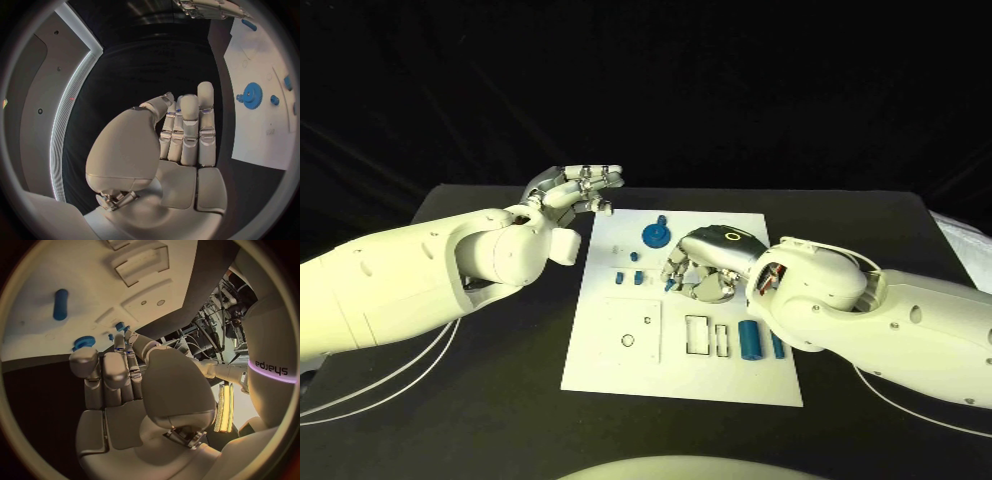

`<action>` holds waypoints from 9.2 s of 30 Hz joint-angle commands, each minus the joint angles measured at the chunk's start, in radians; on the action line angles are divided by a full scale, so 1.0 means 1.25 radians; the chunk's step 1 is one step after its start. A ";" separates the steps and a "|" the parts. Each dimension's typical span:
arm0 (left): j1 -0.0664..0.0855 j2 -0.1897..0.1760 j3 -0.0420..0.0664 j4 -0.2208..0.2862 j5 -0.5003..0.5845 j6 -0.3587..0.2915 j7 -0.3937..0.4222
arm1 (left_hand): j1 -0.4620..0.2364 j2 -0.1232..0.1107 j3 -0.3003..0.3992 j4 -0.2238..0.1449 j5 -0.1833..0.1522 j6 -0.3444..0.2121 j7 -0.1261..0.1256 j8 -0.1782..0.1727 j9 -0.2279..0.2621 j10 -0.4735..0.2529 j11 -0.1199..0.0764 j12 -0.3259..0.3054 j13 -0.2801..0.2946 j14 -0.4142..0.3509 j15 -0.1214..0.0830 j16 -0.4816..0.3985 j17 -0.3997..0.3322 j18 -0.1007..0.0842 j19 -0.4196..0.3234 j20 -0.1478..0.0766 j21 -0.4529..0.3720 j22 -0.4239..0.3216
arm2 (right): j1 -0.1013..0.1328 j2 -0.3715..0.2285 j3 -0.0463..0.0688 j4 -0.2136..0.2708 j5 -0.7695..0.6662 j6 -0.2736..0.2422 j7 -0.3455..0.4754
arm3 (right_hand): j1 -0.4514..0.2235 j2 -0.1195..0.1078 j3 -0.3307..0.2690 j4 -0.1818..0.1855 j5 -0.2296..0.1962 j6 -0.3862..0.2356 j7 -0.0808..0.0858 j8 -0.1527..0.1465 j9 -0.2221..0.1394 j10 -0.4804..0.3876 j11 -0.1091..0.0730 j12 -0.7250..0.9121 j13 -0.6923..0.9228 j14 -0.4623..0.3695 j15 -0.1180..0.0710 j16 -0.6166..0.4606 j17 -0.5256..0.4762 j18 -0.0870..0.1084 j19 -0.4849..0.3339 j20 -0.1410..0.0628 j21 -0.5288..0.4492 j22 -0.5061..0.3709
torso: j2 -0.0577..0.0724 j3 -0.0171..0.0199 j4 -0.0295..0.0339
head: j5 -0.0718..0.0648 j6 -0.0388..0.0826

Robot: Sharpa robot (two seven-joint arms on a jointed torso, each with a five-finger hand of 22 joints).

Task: Assemble the parts on the task board

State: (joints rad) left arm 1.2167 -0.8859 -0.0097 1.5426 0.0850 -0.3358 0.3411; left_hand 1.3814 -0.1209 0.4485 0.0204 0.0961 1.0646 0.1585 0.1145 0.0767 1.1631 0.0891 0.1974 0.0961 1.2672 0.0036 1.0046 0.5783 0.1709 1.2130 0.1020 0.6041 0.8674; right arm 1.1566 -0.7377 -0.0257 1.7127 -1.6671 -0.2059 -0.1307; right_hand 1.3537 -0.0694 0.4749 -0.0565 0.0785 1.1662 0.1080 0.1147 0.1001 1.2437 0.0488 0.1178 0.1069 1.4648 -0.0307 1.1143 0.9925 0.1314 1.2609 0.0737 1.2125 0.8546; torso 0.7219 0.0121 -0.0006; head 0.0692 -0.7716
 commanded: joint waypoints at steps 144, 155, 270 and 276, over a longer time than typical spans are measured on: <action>0.000 0.007 -0.002 0.003 -0.014 0.026 -0.006 | 0.004 0.008 -0.007 -0.003 0.003 -0.001 0.003 0.004 -0.001 -0.007 -0.001 0.009 0.002 -0.008 0.001 -0.007 -0.008 0.009 -0.005 0.003 -0.008 -0.004 | 0.012 -0.092 0.000 -0.017 -0.065 0.086 -0.037 | 0.014 0.006 -0.160 0.046 0.045 -0.077 0.017 -0.029 -0.015 -0.107 0.022 0.048 -0.034 0.005 0.017 -0.031 -0.061 0.010 -0.022 0.021 -0.032 -0.063 | -0.003 -0.0021 -0.0072 | 0.010 -0.013; 0.000 0.006 -0.002 0.004 -0.014 0.029 -0.008 | 0.004 0.008 -0.007 -0.003 0.003 -0.001 0.003 0.004 -0.001 -0.007 -0.001 0.009 0.002 -0.008 0.001 -0.007 -0.008 0.009 -0.005 0.003 -0.008 -0.004 | 0.005 -0.075 -0.001 -0.034 -0.088 0.077 -0.047 | 0.030 0.013 -0.099 0.036 0.016 -0.035 0.013 -0.019 -0.008 -0.058 0.012 0.042 -0.034 0.011 0.009 -0.011 -0.040 0.006 -0.009 0.012 -0.016 -0.042 | -0.003 -0.0012 -0.0070 | 0.011 -0.016; -0.002 0.025 -0.003 -0.017 -0.015 0.028 -0.011 | 0.003 0.010 -0.009 -0.003 0.003 -0.001 0.004 0.005 -0.002 -0.009 0.000 0.012 0.002 -0.010 0.001 -0.008 -0.011 0.009 -0.006 0.003 -0.011 -0.005 | -0.074 0.095 -0.010 -0.009 -0.025 0.045 0.001 | 0.003 0.006 -0.042 0.041 0.014 -0.002 0.009 -0.016 0.001 -0.011 0.005 0.010 -0.032 0.017 0.003 0.015 -0.017 0.003 0.001 0.003 0.003 -0.016 | -0.002 -0.0039 0.0009 | 0.022 -0.029; -0.002 0.025 -0.003 -0.017 -0.015 0.028 -0.011 | 0.003 0.010 -0.009 -0.003 0.003 -0.001 0.004 0.005 -0.002 -0.009 0.000 0.012 0.002 -0.010 0.001 -0.008 -0.011 0.009 -0.006 0.003 -0.011 -0.005 | -0.076 0.100 -0.011 -0.015 -0.039 0.051 -0.009 | 0.003 0.006 -0.041 0.041 0.015 -0.002 0.009 -0.016 0.001 -0.011 0.005 0.009 -0.032 0.016 0.003 0.015 -0.017 0.003 0.001 0.003 0.003 -0.017 | -0.002 -0.0045 0.0023 | 0.021 -0.030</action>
State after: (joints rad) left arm 1.2140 -0.8566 -0.0137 1.5206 0.0715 -0.3195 0.3222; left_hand 1.3853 -0.1171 0.4431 0.0149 0.0961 1.0646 0.1585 0.1145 0.0759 1.1561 0.0891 0.2090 0.0972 1.2599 0.0042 0.9995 0.5660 0.1708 1.2095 0.1056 0.5951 0.8621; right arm 1.0628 -0.6139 -0.0392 1.6954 -1.6838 -0.1669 -0.1253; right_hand 1.3561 -0.0683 0.4170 -0.0041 0.0926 1.1623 0.1165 0.0916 0.1013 1.2266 0.0499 0.1335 0.0660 1.4648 -0.0234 1.1297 0.9717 0.1313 1.2573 0.0772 1.2124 0.8347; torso 0.7193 0.0070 0.0014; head 0.0964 -0.8090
